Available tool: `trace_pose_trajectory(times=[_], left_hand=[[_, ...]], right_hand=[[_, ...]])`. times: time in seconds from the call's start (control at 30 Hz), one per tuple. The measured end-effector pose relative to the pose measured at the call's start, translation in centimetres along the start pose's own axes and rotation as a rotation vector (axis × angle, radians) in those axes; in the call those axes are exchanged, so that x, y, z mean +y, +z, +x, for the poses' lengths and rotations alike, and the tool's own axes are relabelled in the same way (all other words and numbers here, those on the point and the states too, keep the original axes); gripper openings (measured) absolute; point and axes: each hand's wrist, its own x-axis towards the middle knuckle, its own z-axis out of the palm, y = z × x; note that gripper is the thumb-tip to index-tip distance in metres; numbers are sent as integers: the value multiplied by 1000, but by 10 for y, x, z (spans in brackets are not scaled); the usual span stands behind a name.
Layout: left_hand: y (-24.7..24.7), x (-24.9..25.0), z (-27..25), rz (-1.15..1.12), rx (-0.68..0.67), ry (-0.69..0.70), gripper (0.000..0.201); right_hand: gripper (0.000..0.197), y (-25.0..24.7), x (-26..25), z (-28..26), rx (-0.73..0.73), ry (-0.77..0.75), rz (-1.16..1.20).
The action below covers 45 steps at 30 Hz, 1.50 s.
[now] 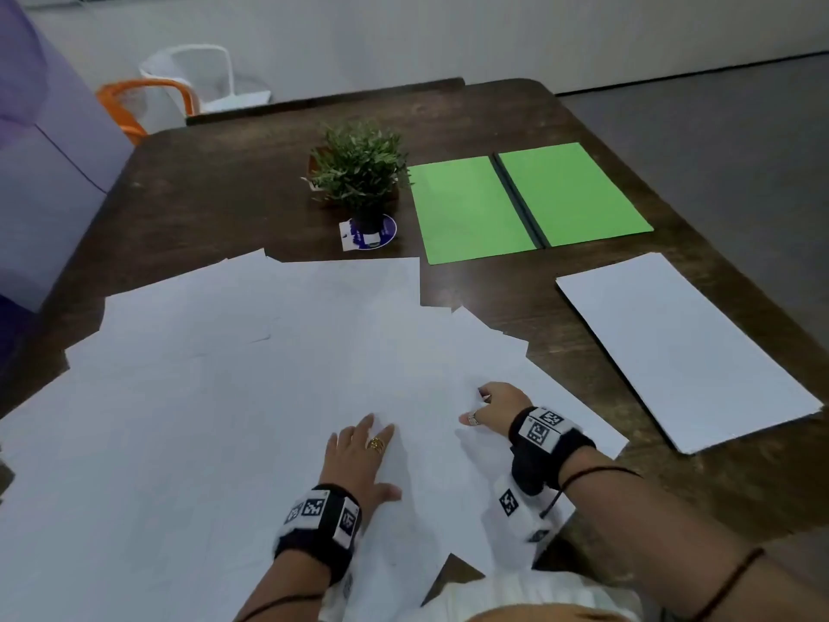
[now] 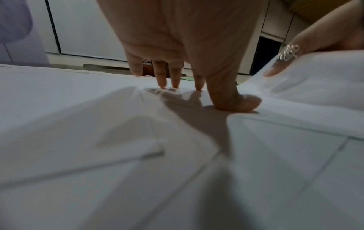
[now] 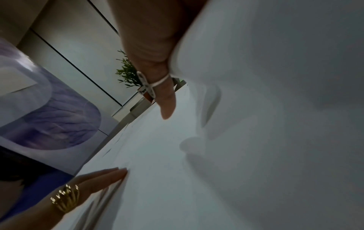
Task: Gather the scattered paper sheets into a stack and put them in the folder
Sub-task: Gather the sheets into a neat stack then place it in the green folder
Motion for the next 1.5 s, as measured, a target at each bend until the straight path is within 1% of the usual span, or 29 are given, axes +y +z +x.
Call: trace_pose_trajectory(times=[0.07,0.1,0.17,0.23,0.27,0.3,0.33,0.4,0.43,0.5,0.53,0.6,0.67,0.73,0.8,0.87,0.97,1.03,1.07,1.1,1.17,1.23,1.3,1.37,1.43,1.5], left_hand=[[6,-5,-5,-74,31,-123,108],[10,-8,-7,-105,31,-193,114],[17,-11,-11,-177,1,-304,124],[19,-12,-12,-226,-12,-342,129],[19,-12,-12,-231,-8,-345,131],[17,-12,-12,-236,-3,-349,132],[15,-13,-11,-240,-4,-355,134],[9,-14,-7,-246,-21,-366,138],[7,-14,-5,-247,-35,-368,140],[4,-13,-3,-245,-62,-367,142],[3,-13,-3,-244,-68,-365,142],[3,-13,-4,-244,-71,-360,142],[4,-14,-5,-244,-66,-355,142],[7,-16,-6,-250,-54,-345,141],[8,-20,-7,-251,-35,-325,140],[8,-25,-8,-242,-18,-302,138],[6,-29,-8,-240,-12,-287,135],[5,-28,-8,-241,-15,-290,134],[4,-27,-8,-239,-12,-291,134],[5,-27,-8,-237,-10,-292,134],[6,-28,-8,-248,0,-291,132],[7,-31,-8,-279,13,-280,127],[3,-33,-9,-340,51,-269,119],[-3,-34,-8,-473,141,-272,114],[-12,-37,-6,-697,265,-288,118],[-20,-43,-2,-903,408,-325,127]], right_hand=[[28,3,-5,2,-54,-41,27],[23,4,-8,2,-83,-64,59],[17,6,-12,-1,-89,-144,57],[14,9,-16,-6,-63,-228,-44],[6,10,-18,-10,-52,-262,-131],[5,11,-20,-14,-37,-290,-212],[11,13,-19,-15,-10,-303,-271],[8,11,-16,-16,69,-260,-310],[16,7,-14,-16,116,-214,-288],[48,0,-14,-13,148,-100,-221],[59,-5,-17,-9,126,-44,-189],[76,-15,-24,3,45,61,-102],[84,-24,-31,14,-83,121,124],[83,-25,-33,23,-181,135,290],[77,-20,-32,27,-241,126,335],[73,-16,-35,23,-257,138,353],[59,-8,-37,23,-208,150,255],[66,-3,-39,21,-169,163,117],[66,0,-39,21,-152,154,60],[64,3,-39,19,-115,133,-2],[52,6,-37,15,-20,58,-100],[40,5,-34,6,86,-80,-103],[32,0,-30,-2,117,-233,40],[31,-13,-31,-13,124,-384,151],[32,-28,-36,-24,160,-497,215],[34,-46,-43,-37,190,-525,408]])
